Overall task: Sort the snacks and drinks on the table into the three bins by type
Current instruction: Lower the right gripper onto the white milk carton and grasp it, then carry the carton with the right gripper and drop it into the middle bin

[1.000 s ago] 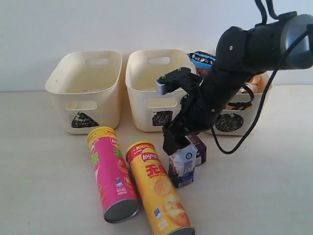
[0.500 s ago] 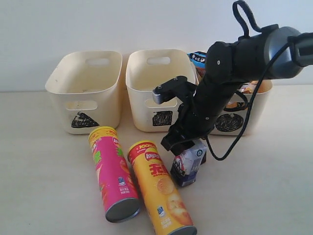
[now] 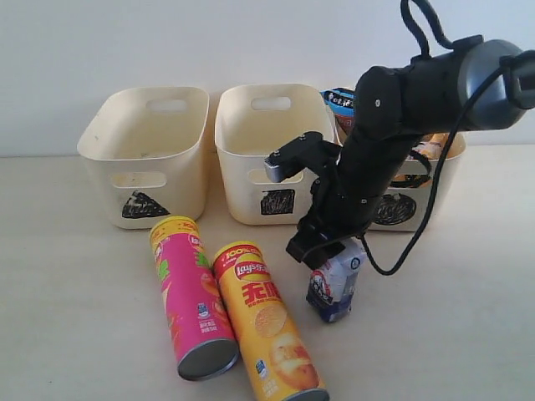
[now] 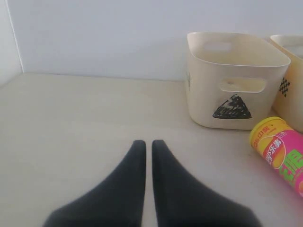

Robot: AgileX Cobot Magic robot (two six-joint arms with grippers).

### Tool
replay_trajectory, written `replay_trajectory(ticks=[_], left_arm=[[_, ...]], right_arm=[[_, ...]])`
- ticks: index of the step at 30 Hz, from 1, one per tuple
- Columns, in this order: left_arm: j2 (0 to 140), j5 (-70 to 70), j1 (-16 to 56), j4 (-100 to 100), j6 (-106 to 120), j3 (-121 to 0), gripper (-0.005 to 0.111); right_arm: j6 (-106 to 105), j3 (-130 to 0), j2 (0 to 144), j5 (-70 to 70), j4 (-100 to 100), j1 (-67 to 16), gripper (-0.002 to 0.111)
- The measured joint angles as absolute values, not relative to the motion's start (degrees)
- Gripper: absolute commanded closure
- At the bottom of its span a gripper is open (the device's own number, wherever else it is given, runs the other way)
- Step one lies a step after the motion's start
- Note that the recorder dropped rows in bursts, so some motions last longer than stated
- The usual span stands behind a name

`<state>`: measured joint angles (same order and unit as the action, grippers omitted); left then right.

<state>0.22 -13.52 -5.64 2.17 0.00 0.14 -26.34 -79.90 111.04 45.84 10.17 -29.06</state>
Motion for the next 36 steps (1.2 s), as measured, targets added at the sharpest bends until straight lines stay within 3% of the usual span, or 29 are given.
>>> replay_trajectory(ticks=[17, 25, 36], left_arm=[[0.22, -13.52, -5.64, 2.17, 0.0, 0.14, 0.103], [0.22, -13.52, -5.64, 2.17, 0.0, 0.14, 0.103], [0.22, -13.52, -5.64, 2.17, 0.0, 0.14, 0.103]], right_arm=[[-24.16, -86.29, 98.73, 49.63, 3.75, -29.06, 0.109], [-22.19, -87.53, 97.96, 27.61, 3.29, -29.06, 0.109], [-19.78, -87.53, 111.17, -2.3, 2.89, -29.06, 0.109]])
